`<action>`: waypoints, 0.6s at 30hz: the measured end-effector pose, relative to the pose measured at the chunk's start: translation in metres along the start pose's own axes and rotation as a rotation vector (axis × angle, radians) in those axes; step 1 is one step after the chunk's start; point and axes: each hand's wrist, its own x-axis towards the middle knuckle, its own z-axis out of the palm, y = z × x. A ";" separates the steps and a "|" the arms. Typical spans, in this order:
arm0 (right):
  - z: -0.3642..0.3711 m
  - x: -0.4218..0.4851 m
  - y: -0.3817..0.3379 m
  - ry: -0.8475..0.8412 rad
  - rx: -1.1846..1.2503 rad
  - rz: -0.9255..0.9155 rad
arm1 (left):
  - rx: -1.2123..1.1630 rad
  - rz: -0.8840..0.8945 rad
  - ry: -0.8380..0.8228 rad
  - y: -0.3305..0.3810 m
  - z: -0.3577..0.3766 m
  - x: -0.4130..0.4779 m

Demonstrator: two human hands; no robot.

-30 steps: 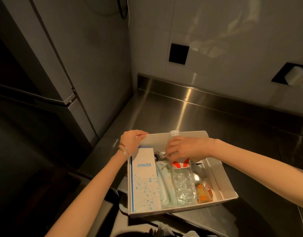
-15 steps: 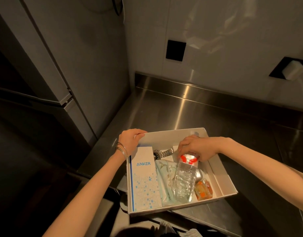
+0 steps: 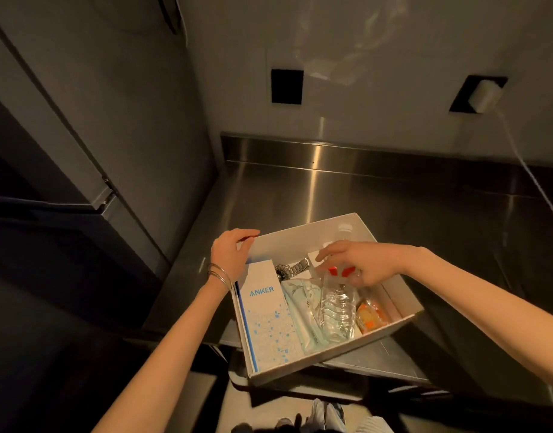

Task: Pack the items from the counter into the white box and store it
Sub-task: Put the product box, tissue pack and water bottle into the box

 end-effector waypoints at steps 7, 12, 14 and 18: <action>0.026 -0.024 -0.015 0.091 0.152 -0.031 | 0.064 0.243 -0.050 0.023 -0.016 -0.047; 0.043 -0.041 -0.016 0.091 0.231 -0.095 | 0.064 0.239 -0.441 0.058 -0.019 -0.098; 0.049 -0.047 -0.013 0.085 0.253 -0.128 | 0.094 0.222 -0.455 0.068 -0.012 -0.117; 0.061 -0.057 -0.007 0.103 0.296 -0.168 | 0.217 0.147 -0.473 0.079 0.012 -0.153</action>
